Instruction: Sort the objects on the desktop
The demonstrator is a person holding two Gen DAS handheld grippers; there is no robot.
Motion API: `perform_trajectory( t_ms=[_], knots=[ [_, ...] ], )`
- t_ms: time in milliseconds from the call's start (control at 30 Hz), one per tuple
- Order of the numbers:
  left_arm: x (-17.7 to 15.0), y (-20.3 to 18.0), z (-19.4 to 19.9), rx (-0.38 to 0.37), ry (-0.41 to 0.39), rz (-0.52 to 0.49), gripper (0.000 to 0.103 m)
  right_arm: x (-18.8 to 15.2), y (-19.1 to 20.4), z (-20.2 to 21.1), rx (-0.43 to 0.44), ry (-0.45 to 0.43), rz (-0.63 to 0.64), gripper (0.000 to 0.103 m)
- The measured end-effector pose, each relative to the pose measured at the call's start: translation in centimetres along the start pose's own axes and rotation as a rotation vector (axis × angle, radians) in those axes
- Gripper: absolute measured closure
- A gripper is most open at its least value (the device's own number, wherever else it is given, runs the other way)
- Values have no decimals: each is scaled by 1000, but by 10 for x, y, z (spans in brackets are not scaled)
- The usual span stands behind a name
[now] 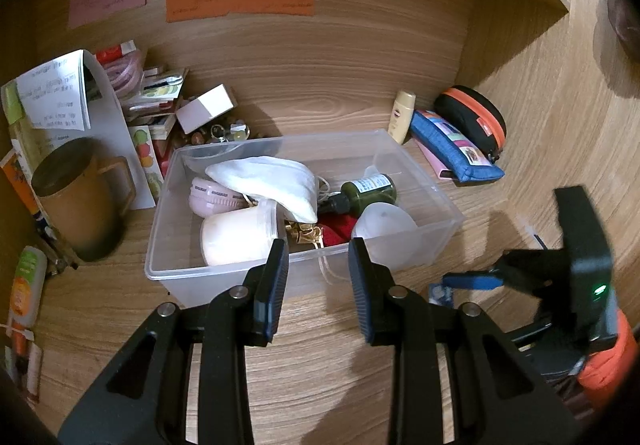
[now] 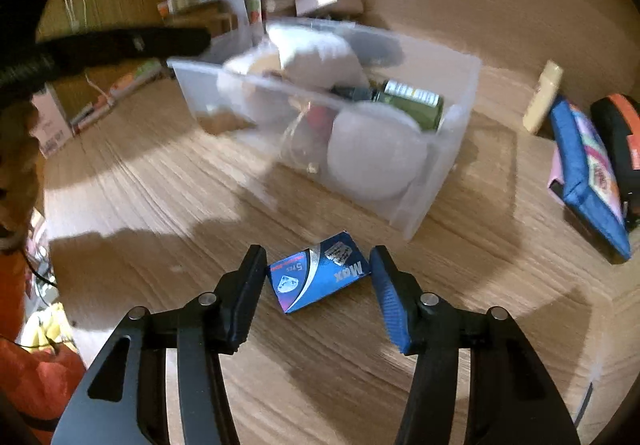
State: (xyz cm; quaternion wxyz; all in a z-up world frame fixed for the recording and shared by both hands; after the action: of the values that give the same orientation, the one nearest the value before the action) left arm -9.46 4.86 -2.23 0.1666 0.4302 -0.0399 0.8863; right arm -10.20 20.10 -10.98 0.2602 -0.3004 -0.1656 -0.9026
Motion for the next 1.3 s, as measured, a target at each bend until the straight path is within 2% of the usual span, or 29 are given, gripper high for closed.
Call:
perform_trajectory(
  t_ms=[200, 400, 467, 567, 633, 767, 1033, 1067, 1133, 1200, 1300],
  knots=[
    [-6, 5, 2, -9, 7, 9, 73, 12, 7, 38, 18, -91, -1, 53],
    [-32, -1, -16, -87, 102, 14, 71, 20, 1, 61, 20, -152, -31, 53],
    [-44, -8, -22, -132, 135, 14, 71, 21, -1, 63, 17, -158, -41, 53],
    [-61, -18, -23, -161, 163, 13, 70, 18, -3, 66, 20, -161, -51, 53],
    [-69, -25, -21, -182, 171, 23, 61, 17, -5, 64, 20, -157, -52, 53],
    [-74, -34, -18, -209, 163, 40, 59, 15, -8, 60, 23, -150, -69, 53],
    [-75, -59, -32, -170, 183, -29, 59, 12, -12, 59, 25, -147, -89, 53],
    [-75, -60, -32, -160, 183, -34, 60, 12, -13, 60, 24, -148, -91, 53],
    [-75, -62, -34, -141, 179, -42, 76, 13, -13, 61, 26, -151, -94, 53],
    [-76, -61, -34, -134, 178, -48, 87, 15, -13, 62, 28, -160, -95, 53],
    [-78, -59, -32, -131, 175, -45, 87, 22, -12, 64, 38, -178, -102, 53]
  ],
)
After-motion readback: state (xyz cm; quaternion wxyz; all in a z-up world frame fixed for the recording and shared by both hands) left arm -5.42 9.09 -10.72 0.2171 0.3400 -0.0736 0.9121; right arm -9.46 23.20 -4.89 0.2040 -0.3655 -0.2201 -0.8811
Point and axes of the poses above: each gripper's, at about its wrist camera, not at the fingertips, and z roughly against the way its jaws point, y to its left, x to its top, the point moved 1 cm from there along -z, roughly the way its jaws point, and after that the axes turned 12 degrees about -z, right-handed, at the moved point
